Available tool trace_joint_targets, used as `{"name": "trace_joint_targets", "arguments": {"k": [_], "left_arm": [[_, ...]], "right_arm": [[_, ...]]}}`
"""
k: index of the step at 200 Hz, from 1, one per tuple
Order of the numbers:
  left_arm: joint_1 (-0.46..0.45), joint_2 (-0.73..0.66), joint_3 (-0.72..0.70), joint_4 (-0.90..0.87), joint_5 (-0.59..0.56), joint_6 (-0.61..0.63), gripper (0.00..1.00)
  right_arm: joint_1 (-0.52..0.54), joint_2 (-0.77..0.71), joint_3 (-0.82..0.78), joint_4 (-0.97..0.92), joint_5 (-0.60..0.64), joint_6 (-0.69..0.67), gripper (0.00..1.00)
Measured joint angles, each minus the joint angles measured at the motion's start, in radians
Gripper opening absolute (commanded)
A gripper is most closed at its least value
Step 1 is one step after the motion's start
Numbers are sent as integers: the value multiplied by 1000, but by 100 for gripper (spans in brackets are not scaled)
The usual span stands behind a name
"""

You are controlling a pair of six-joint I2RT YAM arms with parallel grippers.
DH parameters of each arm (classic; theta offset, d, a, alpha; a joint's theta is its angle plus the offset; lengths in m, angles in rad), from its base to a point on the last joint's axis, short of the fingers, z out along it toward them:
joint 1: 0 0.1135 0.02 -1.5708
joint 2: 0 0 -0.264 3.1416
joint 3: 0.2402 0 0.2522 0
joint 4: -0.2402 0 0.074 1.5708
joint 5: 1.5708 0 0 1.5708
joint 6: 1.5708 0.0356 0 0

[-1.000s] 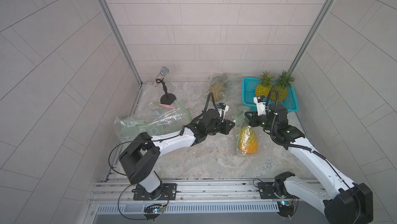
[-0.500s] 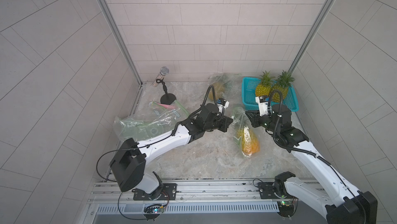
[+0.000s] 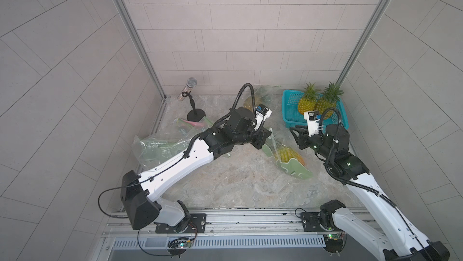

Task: Open the zip-top bag and take out the pineapple
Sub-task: Adjust the zipper food storage bag at the center of the board.

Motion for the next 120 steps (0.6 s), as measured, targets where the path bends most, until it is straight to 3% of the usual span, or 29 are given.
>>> {"name": "trace_joint_targets", "arguments": {"k": [51, 120], "left_arm": [[2, 37, 113, -75, 14, 32, 0], [6, 79, 177, -99, 76, 40, 0]], "right_arm": [[0, 14, -2, -22, 3, -17, 34], [52, 29, -130, -21, -137, -11, 34]]}}
